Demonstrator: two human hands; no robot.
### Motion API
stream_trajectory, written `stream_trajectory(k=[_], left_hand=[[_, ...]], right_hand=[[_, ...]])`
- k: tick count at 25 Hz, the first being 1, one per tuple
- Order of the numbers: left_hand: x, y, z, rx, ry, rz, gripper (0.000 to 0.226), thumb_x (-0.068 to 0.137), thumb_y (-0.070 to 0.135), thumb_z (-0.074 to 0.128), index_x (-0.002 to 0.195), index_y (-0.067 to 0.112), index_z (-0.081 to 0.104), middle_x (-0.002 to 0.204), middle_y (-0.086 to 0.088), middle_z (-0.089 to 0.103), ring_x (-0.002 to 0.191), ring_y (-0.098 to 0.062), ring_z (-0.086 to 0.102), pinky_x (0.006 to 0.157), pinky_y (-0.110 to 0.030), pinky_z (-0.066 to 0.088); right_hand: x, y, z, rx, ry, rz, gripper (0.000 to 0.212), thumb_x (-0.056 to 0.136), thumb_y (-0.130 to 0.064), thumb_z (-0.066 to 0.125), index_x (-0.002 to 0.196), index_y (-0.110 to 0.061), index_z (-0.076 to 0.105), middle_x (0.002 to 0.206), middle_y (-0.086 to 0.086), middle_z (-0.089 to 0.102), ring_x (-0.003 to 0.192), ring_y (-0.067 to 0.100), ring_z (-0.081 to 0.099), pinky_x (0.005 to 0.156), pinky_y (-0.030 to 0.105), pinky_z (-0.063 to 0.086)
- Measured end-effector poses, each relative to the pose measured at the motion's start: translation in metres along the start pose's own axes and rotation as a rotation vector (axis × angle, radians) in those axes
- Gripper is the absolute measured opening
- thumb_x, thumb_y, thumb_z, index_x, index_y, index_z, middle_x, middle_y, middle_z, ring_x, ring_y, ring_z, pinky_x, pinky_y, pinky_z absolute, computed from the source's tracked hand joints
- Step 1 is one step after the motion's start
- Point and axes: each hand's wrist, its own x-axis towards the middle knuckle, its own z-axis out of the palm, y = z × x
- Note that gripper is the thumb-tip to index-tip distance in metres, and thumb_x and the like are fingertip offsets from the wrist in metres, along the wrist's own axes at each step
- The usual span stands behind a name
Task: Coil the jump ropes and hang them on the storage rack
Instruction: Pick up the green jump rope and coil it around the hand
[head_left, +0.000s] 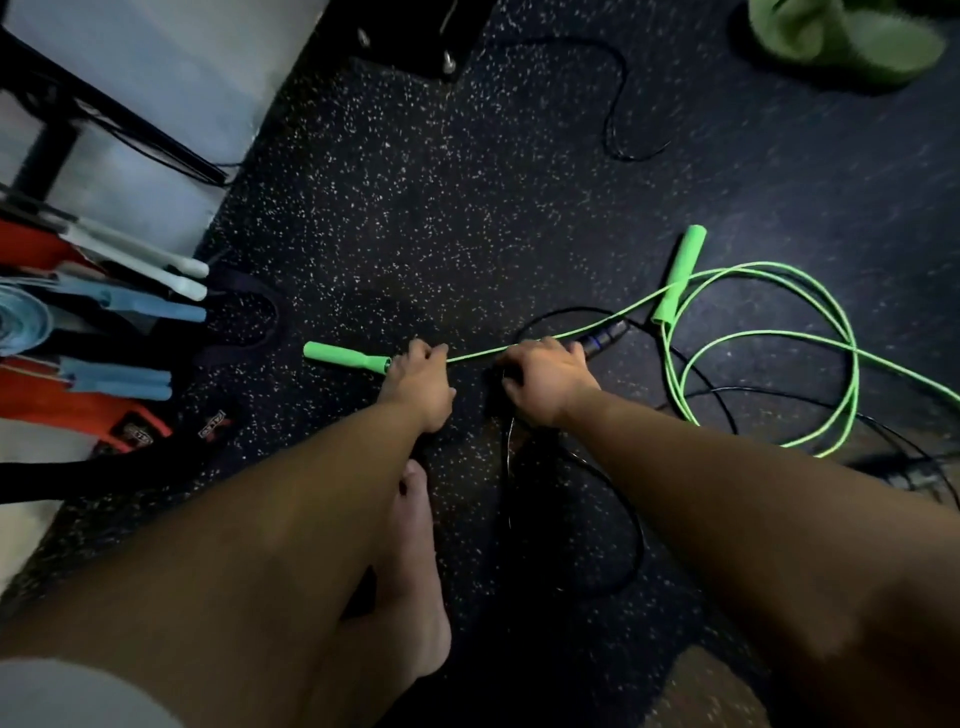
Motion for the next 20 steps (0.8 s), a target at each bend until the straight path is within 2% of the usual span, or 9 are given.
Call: stream_trajectory(k=[3, 5, 6, 8, 10, 12, 14, 17, 20], left_hand=[[0.002, 0.000, 0.001, -0.119, 0.064, 0.114, 0.027, 0.105, 0.029, 0.051, 0.128, 0.018, 0.059, 0.123, -0.008, 0.052, 0.115, -0.030, 0.053, 0.099, -0.043, 0.043], [-0.005, 0.003, -0.005, -0.236, 0.034, 0.211, 0.021, 0.107, 0.026, 0.047, 0.113, 0.017, 0.065, 0.109, -0.006, 0.053, 0.102, -0.029, 0.057, 0.090, -0.040, 0.045], [-0.011, 0.008, -0.013, -0.295, 0.049, 0.246, 0.021, 0.107, 0.024, 0.047, 0.110, 0.016, 0.066, 0.104, -0.006, 0.055, 0.098, -0.028, 0.059, 0.086, -0.038, 0.045], [-0.028, 0.023, -0.036, -0.429, 0.083, 0.268, 0.021, 0.106, 0.021, 0.047, 0.106, 0.018, 0.068, 0.093, -0.001, 0.062, 0.089, -0.023, 0.061, 0.076, -0.032, 0.043], [-0.051, 0.040, -0.062, -0.565, 0.089, 0.284, 0.023, 0.106, 0.020, 0.046, 0.101, 0.020, 0.069, 0.080, 0.006, 0.062, 0.078, -0.016, 0.059, 0.070, -0.029, 0.041], [-0.073, 0.052, -0.086, -0.683, 0.112, 0.258, 0.024, 0.105, 0.020, 0.047, 0.096, 0.020, 0.070, 0.070, 0.009, 0.057, 0.066, -0.013, 0.054, 0.062, -0.028, 0.042], [-0.106, 0.060, -0.114, -0.768, 0.122, 0.225, 0.025, 0.099, 0.023, 0.052, 0.084, 0.024, 0.072, 0.063, 0.004, 0.056, 0.059, -0.015, 0.054, 0.053, -0.028, 0.044], [-0.164, 0.076, -0.155, -0.885, 0.085, 0.318, 0.027, 0.088, 0.026, 0.054, 0.069, 0.025, 0.073, 0.056, 0.005, 0.052, 0.056, -0.017, 0.055, 0.066, -0.038, 0.050], [-0.219, 0.099, -0.189, -0.953, 0.008, 0.417, 0.035, 0.100, 0.016, 0.043, 0.085, 0.013, 0.075, 0.062, -0.002, 0.051, 0.057, -0.017, 0.056, 0.063, -0.031, 0.044]], right_hand=[[0.004, 0.000, 0.002, 0.003, -0.013, -0.007, 0.056, 0.095, -0.030, 0.049, 0.150, -0.030, 0.038, 0.154, 0.000, 0.041, 0.139, 0.027, 0.036, 0.108, 0.049, 0.027], [0.000, -0.001, -0.003, 0.046, -0.060, 0.039, 0.065, 0.096, -0.024, 0.047, 0.156, -0.030, 0.024, 0.162, 0.000, 0.029, 0.146, 0.029, 0.025, 0.114, 0.050, 0.022], [-0.004, -0.002, -0.007, 0.042, -0.093, 0.059, 0.064, 0.097, -0.023, 0.047, 0.156, -0.029, 0.024, 0.162, 0.001, 0.029, 0.147, 0.030, 0.024, 0.115, 0.051, 0.020], [-0.014, -0.004, -0.021, -0.001, -0.125, 0.087, 0.050, 0.098, -0.025, 0.046, 0.146, -0.027, 0.037, 0.153, 0.005, 0.042, 0.142, 0.033, 0.030, 0.112, 0.053, 0.023], [-0.029, -0.007, -0.043, 0.011, -0.083, 0.119, 0.026, 0.098, -0.025, 0.046, 0.123, -0.025, 0.049, 0.136, 0.007, 0.057, 0.131, 0.033, 0.043, 0.107, 0.053, 0.026], [-0.049, -0.003, -0.067, 0.074, 0.008, 0.147, 0.005, 0.101, -0.029, 0.042, 0.102, -0.025, 0.045, 0.119, 0.010, 0.067, 0.122, 0.033, 0.054, 0.105, 0.052, 0.026], [-0.083, 0.005, -0.095, 0.101, 0.111, 0.126, 0.018, 0.106, -0.037, 0.036, 0.095, -0.023, 0.039, 0.107, 0.016, 0.069, 0.111, 0.035, 0.060, 0.099, 0.048, 0.031], [-0.145, 0.008, -0.141, 0.175, 0.295, -0.007, 0.022, 0.106, -0.039, 0.039, 0.094, -0.020, 0.042, 0.086, 0.016, 0.065, 0.086, 0.037, 0.061, 0.077, 0.040, 0.038], [-0.201, -0.013, -0.184, 0.262, 0.445, -0.102, 0.026, 0.105, -0.034, 0.048, 0.094, -0.013, 0.058, 0.073, 0.005, 0.060, 0.071, 0.025, 0.055, 0.068, 0.036, 0.042]])
